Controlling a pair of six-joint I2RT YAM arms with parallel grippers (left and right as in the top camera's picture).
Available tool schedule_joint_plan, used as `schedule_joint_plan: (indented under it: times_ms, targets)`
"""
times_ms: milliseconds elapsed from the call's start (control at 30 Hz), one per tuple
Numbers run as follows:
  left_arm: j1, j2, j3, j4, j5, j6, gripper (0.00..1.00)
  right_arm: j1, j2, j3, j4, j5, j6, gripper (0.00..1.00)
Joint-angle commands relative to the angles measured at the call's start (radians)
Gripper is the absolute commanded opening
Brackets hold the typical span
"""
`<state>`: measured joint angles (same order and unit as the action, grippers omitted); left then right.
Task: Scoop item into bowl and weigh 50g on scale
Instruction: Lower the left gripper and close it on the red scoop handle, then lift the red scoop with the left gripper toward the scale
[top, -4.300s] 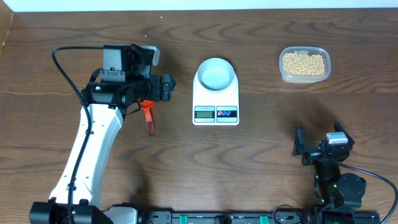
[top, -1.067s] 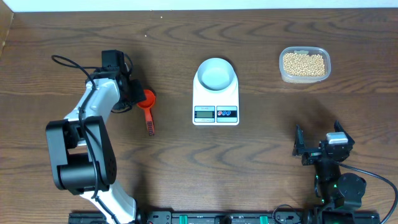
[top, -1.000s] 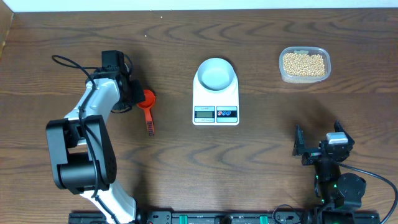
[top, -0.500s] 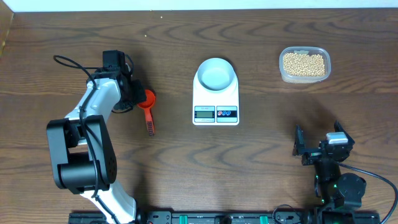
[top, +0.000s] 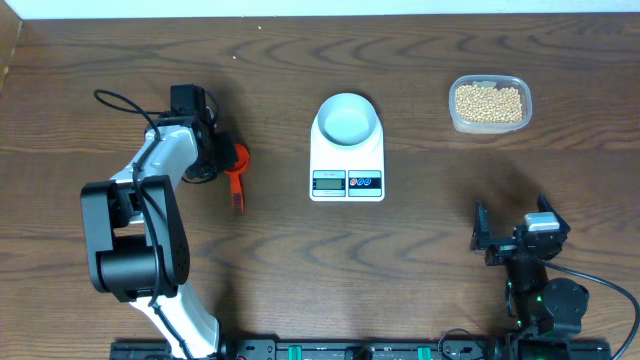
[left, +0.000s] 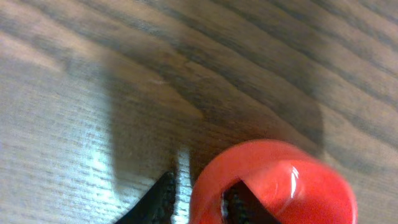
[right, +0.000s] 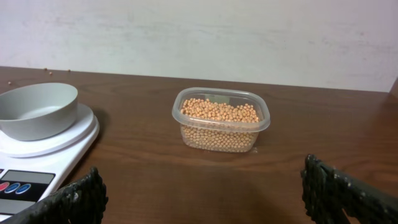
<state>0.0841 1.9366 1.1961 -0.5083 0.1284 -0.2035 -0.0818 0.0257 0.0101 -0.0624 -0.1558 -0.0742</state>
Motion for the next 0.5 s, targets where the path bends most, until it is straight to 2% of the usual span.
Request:
schedule_joint_plan:
  times_ms: [0, 33, 233, 467]
  targets:
    - [-0.002, 0.024, -0.016, 0.002, 0.002, 0.006, 0.11, 0.005, -0.006, -0.005, -0.001, 0.008, -0.012, 0.99]
    - [-0.002, 0.024, -0.016, 0.006, 0.002, 0.005, 0.08, 0.005, -0.006, -0.005, -0.001, 0.008, -0.012, 0.99]
    - [-0.001, 0.012, -0.016, 0.022, 0.003, -0.039, 0.07, 0.005, -0.006, -0.005, -0.001, 0.008, -0.012, 0.99]
    - [-0.002, -0.117, -0.010, 0.044, 0.060, -0.162, 0.07, 0.005, -0.006, -0.005, -0.001, 0.008, -0.012, 0.99]
